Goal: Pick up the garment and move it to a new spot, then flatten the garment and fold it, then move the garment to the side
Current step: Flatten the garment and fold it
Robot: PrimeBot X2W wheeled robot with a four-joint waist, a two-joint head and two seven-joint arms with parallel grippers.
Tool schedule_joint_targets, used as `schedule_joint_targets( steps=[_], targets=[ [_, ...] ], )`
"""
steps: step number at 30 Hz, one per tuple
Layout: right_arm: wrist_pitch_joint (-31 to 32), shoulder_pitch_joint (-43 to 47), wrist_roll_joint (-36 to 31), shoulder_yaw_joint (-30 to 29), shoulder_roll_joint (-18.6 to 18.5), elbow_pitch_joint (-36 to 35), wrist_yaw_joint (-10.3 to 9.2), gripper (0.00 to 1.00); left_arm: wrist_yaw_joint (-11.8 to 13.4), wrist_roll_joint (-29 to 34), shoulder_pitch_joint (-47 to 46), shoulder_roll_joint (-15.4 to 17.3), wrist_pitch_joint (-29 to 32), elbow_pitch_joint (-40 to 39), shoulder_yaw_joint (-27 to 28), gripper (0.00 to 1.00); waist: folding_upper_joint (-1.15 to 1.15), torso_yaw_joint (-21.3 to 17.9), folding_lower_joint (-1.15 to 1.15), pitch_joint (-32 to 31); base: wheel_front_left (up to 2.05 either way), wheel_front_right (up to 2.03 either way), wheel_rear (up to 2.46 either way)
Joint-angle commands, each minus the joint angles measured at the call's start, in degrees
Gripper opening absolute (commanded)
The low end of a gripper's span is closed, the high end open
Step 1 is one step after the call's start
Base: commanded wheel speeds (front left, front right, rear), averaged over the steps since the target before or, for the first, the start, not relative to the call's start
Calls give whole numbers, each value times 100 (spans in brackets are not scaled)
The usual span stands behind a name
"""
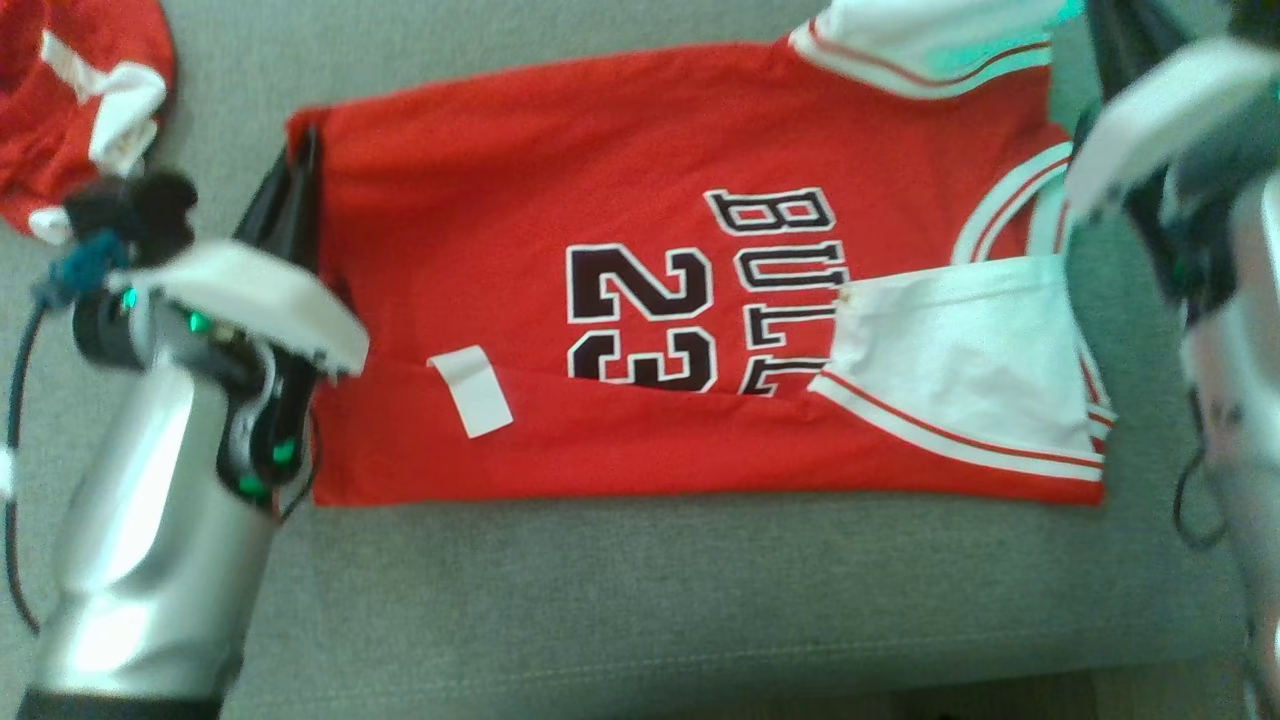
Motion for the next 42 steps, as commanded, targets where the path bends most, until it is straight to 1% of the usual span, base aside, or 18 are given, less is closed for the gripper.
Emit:
schedule_joint_targets(
  steps=[1,6,11,15,19,20,21,22,23,24,25,28,32,35,38,42],
  targets=[
    [-84,432,62,9,-52,-530,37,0,71,-57,161,269,-92,-288,266,0,0,-175,0,-317,0,0,0],
    [-81,1856,26,-335,33,-1787,37,0,224,-221,907,307,-196,-697,414,0,0,-266,0,-602,0,0,0],
    [87,3013,-171,-677,366,-2713,37,0,352,-330,1494,332,-196,-937,478,0,0,-324,0,-738,0,0,0],
    [213,3522,-257,-748,661,-3032,37,0,414,-389,1769,307,-233,-951,498,0,0,-363,0,-758,0,0,0],
    [207,3773,-386,-787,830,-3022,37,0,396,-430,1875,237,-363,-804,489,0,0,-378,0,-792,0,0,0],
    [192,3825,-404,-789,872,-3007,37,0,391,-436,1897,217,-417,-760,491,16,0,-381,0,-805,0,0,0],
    [178,3885,-413,-796,909,-2991,37,0,381,-457,1924,192,-481,-712,506,40,0,-382,0,-820,0,0,0],
    [173,3953,-415,-808,941,-2978,37,14,368,-482,1958,162,-563,-673,526,81,0,-383,0,-836,0,0,0],
    [154,4024,-412,-830,971,-2975,37,44,345,-512,2007,132,-643,-639,543,100,0,-384,0,-858,0,0,0],
    [125,4102,-420,-861,991,-2979,37,80,313,-543,2074,100,-719,-619,549,100,0,-385,0,-883,0,0,0],
    [98,4188,-428,-907,1013,-2987,37,100,287,-564,2154,72,-813,-625,558,100,0,-387,0,-905,0,0,0],
    [35,4453,-411,-1061,1082,-3043,37,100,227,-650,2469,-35,-1035,-713,618,100,0,-401,0,-972,0,0,0],
    [12,4704,-418,-1266,1159,-3151,37,100,331,-650,2919,-180,-1215,-1024,774,100,0,-401,0,-1051,0,0,0],
    [20,4743,-437,-1359,1177,-3198,37,100,407,-593,3065,-239,-1261,-1208,863,100,0,-380,0,-1079,0,0,0],
    [63,4672,-475,-1411,1168,-3230,37,100,491,-446,3138,-310,-1294,-1409,935,100,0,-327,0,-1123,0,0,0],
    [295,4335,-520,-1307,1091,-3114,37,100,570,-249,3087,-440,-1310,-1514,933,100,0,-273,0,-1168,0,0,0]
  ],
)
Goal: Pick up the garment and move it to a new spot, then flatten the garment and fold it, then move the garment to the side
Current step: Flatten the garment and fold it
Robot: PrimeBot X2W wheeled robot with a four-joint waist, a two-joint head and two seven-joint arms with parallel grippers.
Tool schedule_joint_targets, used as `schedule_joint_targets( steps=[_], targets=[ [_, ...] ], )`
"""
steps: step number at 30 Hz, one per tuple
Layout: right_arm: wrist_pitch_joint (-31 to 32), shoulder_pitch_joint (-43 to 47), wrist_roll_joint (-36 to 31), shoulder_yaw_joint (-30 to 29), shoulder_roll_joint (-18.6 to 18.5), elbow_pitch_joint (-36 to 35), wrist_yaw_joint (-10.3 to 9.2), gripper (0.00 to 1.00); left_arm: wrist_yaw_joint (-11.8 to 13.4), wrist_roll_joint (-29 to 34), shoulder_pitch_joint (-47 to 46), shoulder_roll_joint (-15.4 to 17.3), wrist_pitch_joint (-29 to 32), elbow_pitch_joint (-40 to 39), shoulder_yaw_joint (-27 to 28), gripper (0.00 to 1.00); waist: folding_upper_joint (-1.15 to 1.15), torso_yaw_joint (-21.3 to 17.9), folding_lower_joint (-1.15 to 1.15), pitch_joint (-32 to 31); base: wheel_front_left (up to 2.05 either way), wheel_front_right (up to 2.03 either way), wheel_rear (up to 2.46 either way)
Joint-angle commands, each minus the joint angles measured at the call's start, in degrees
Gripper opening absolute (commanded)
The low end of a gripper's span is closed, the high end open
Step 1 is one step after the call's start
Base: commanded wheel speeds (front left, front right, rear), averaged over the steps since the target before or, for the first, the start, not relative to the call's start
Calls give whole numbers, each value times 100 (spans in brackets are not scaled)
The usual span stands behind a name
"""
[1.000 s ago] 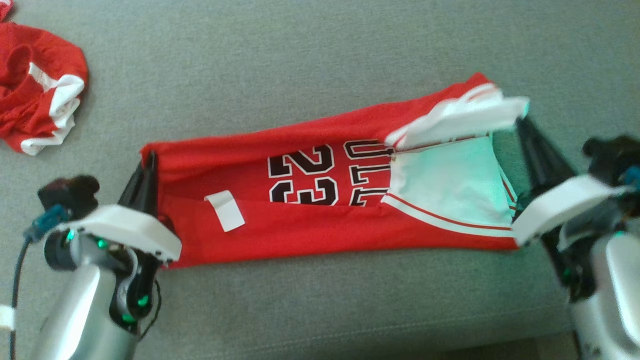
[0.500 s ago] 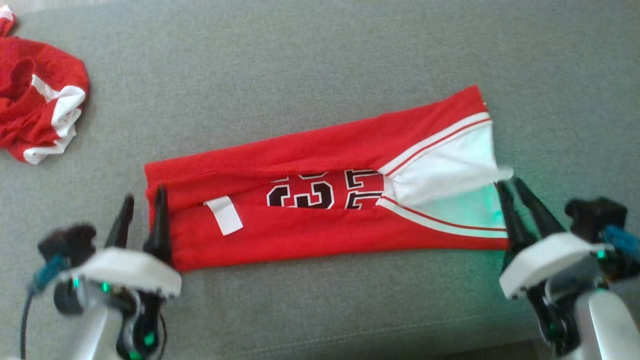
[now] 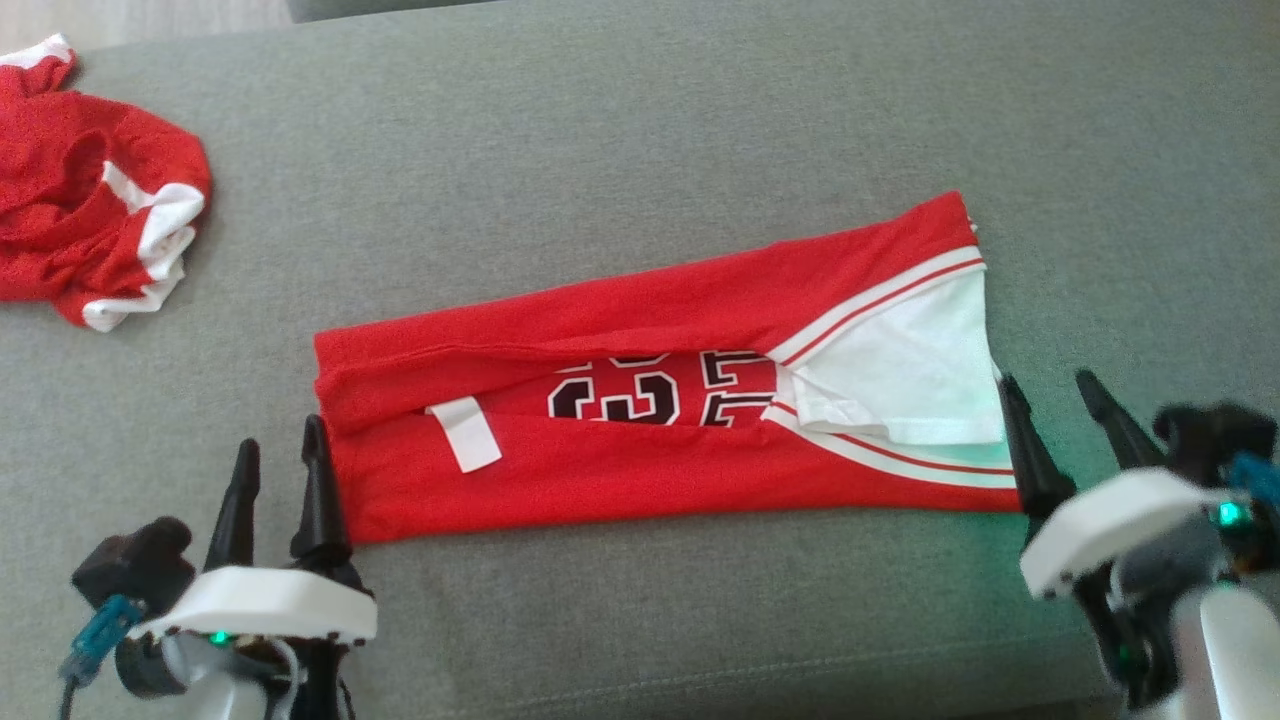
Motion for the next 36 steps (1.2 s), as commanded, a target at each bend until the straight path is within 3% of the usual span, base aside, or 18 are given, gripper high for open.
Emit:
schedule_joint_targets(
  steps=[1,8,15,28,29,30,34,36],
  targets=[
    [55,-344,-36,142,-130,-130,37,100,33,76,-193,12,-69,-203,189,100,0,29,0,-12,0,0,0],
    [793,-1247,-127,380,-624,755,37,100,34,324,-307,-199,-75,-265,155,100,0,286,0,10,0,0,0],
    [1618,-1761,237,648,-931,1571,37,100,-57,490,-312,-367,-77,-277,237,100,0,610,0,90,0,0,0],
    [2364,-1923,854,761,-1065,1964,37,100,-218,660,-345,-563,-77,-218,434,100,0,791,0,191,0,0,0],
    [2370,-1917,865,795,-1062,1963,37,86,-225,675,-346,-571,-77,-214,445,100,0,780,0,185,0,0,0],
    [2371,-1911,874,837,-1056,1963,37,54,-231,691,-345,-578,-77,-207,452,100,0,766,0,174,0,0,0],
    [2265,-1909,816,1021,-1061,1975,37,0,-265,759,-339,-594,-77,-154,462,100,0,690,0,115,0,0,0],
    [2216,-1914,794,1047,-1052,1994,37,0,-273,773,-337,-596,-77,-136,464,100,0,666,0,94,0,0,0]
  ],
)
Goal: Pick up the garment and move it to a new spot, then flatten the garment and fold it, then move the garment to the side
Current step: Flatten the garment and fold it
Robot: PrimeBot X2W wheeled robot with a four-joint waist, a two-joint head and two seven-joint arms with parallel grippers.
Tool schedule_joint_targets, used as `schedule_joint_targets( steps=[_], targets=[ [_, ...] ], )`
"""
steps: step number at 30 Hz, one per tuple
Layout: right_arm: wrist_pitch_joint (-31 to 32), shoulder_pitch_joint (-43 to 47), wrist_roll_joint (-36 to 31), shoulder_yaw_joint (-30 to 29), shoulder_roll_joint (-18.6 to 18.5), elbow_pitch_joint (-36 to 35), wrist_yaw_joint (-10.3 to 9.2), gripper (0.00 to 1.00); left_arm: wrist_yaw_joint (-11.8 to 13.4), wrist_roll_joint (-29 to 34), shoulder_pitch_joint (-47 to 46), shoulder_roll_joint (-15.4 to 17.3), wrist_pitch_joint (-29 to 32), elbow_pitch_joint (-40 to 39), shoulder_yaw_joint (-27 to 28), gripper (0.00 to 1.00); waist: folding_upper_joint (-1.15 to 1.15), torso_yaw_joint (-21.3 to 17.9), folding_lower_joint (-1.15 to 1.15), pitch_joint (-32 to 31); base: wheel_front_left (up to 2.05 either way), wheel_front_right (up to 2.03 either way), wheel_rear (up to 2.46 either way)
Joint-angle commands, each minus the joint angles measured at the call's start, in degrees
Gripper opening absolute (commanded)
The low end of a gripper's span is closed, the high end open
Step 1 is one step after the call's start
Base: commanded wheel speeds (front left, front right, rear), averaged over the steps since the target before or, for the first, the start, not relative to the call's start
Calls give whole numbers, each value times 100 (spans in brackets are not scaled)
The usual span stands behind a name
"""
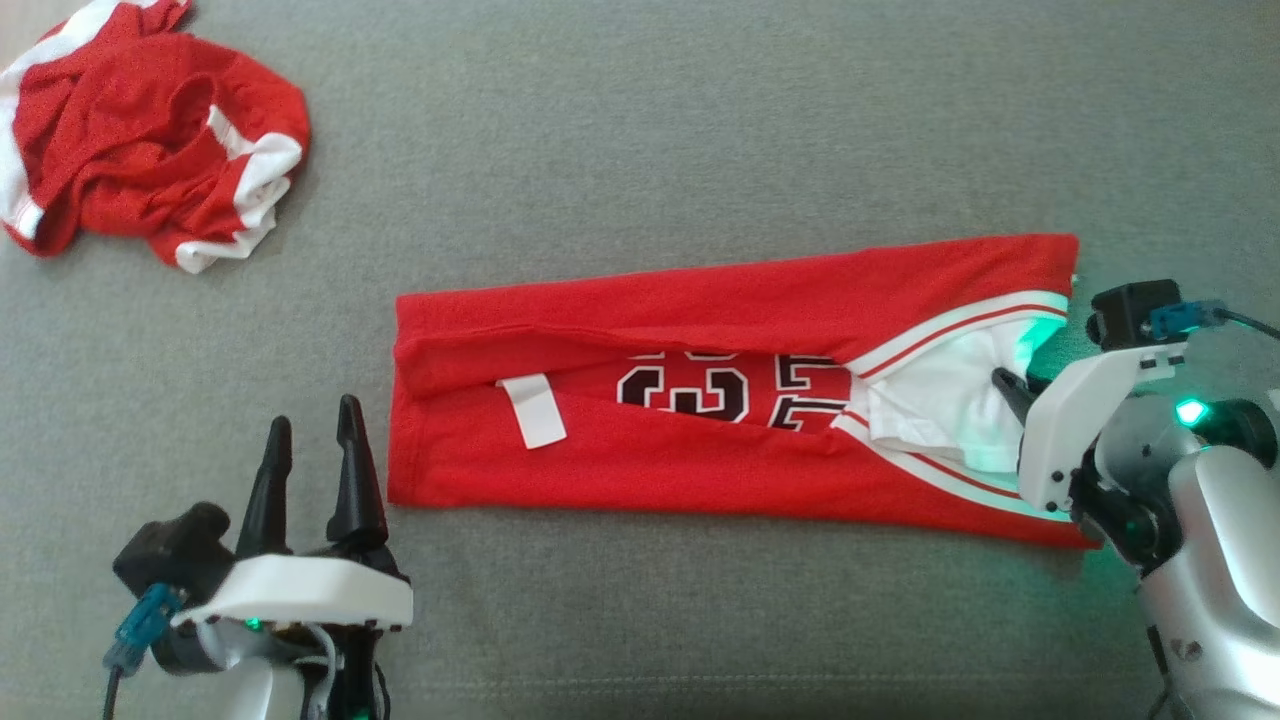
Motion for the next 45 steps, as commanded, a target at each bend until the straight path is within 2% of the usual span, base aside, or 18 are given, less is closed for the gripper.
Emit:
schedule_joint_targets(
  steps=[1,6,13,17,24,35,40,43,45],
  targets=[
    [-76,-47,-32,126,-52,-70,37,0,-27,65,-199,23,-70,-128,232,100,0,-53,0,-48,0,0,0],
    [-389,-183,-50,3,-49,19,37,0,-56,129,-153,46,-70,-107,219,100,0,-241,0,-177,0,0,0],
    [-589,-140,-86,-455,-470,-199,37,0,-50,171,-97,88,-44,-112,147,100,0,-626,0,-335,0,0,0],
    [-550,-19,-28,-525,-540,-331,37,0,-56,182,-97,93,-18,-91,83,100,0,-762,0,-378,0,0,0],
    [-553,137,356,-33,-265,-805,37,0,-63,178,-128,130,-1,-16,42,100,0,-820,0,-467,0,0,0],
    [-252,291,1100,992,-24,-2048,37,0,-56,129,-120,122,-4,29,-17,100,0,-548,0,-636,0,0,0],
    [-131,219,1390,1352,403,-2199,37,0,-65,113,-146,104,-11,52,-70,100,0,-389,0,-659,0,0,0],
    [-193,102,1438,1568,766,-2005,37,0,-85,115,-184,92,-11,79,-133,100,0,-266,0,-647,0,0,0],
    [-236,56,1441,1628,871,-1892,37,0,-95,119,-206,87,-9,86,-164,100,0,-212,0,-635,0,0,0]
  ],
)
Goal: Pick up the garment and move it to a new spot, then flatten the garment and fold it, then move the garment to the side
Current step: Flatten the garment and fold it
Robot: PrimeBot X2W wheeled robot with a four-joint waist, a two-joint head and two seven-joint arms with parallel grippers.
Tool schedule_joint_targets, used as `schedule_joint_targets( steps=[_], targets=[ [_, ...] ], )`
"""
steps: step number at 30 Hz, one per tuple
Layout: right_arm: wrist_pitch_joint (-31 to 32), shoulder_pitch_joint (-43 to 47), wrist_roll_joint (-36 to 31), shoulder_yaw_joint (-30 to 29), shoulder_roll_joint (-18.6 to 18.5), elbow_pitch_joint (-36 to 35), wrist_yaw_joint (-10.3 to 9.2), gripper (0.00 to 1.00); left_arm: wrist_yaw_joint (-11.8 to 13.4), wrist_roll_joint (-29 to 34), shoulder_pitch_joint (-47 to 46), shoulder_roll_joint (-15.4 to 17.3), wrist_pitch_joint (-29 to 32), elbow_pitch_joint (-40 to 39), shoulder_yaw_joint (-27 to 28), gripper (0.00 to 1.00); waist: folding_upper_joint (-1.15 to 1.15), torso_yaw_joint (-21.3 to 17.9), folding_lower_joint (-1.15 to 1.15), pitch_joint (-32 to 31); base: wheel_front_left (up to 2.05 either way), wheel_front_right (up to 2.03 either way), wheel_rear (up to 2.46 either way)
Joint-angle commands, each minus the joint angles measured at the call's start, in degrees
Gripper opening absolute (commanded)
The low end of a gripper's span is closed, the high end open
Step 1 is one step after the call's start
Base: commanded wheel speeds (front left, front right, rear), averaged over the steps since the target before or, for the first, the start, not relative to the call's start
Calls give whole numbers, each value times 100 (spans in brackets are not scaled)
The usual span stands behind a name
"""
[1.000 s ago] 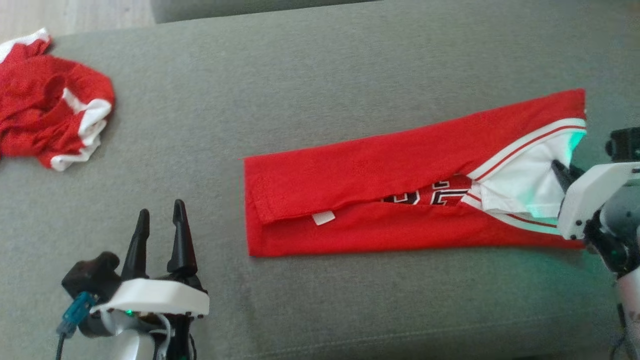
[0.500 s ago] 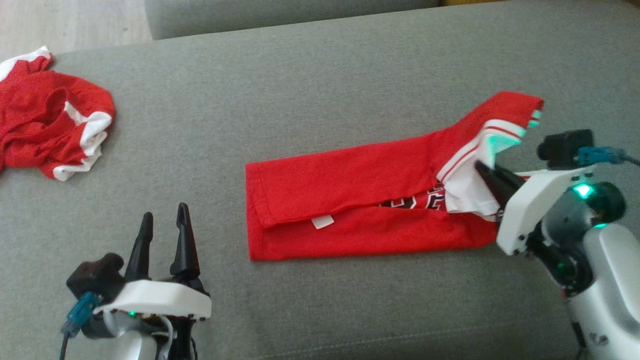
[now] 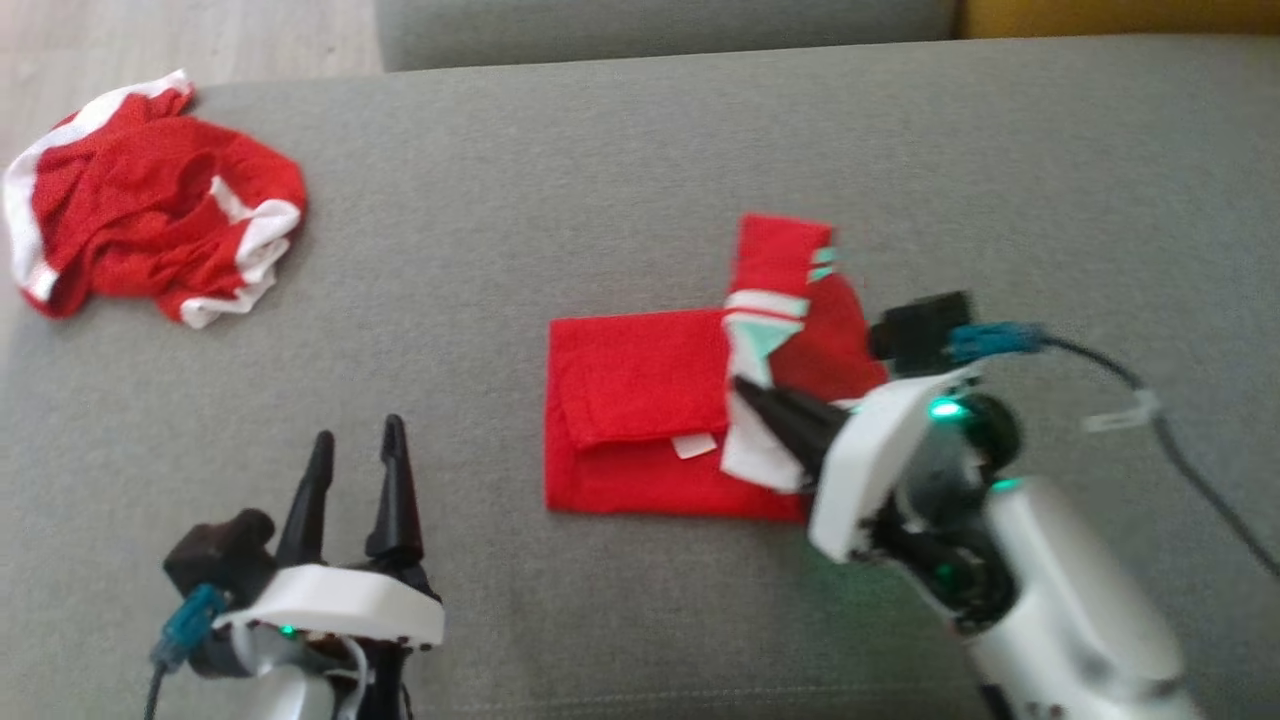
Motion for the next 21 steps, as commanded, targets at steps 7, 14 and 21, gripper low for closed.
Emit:
schedule_joint_targets(
  steps=[7,14,21],
  targets=[
    [-483,-618,141,212,360,885,37,0,-69,24,-386,-9,-17,-88,-60,100,0,435,0,114,0,0,0],
    [-1055,-1124,984,707,377,1839,37,0,-92,-3,-495,-53,-40,54,-206,100,0,700,0,162,0,0,0],
    [-1561,-1550,1599,1271,379,2633,37,76,-82,-26,-537,-79,-60,140,-274,100,0,777,0,154,0,0,0]
  ],
)
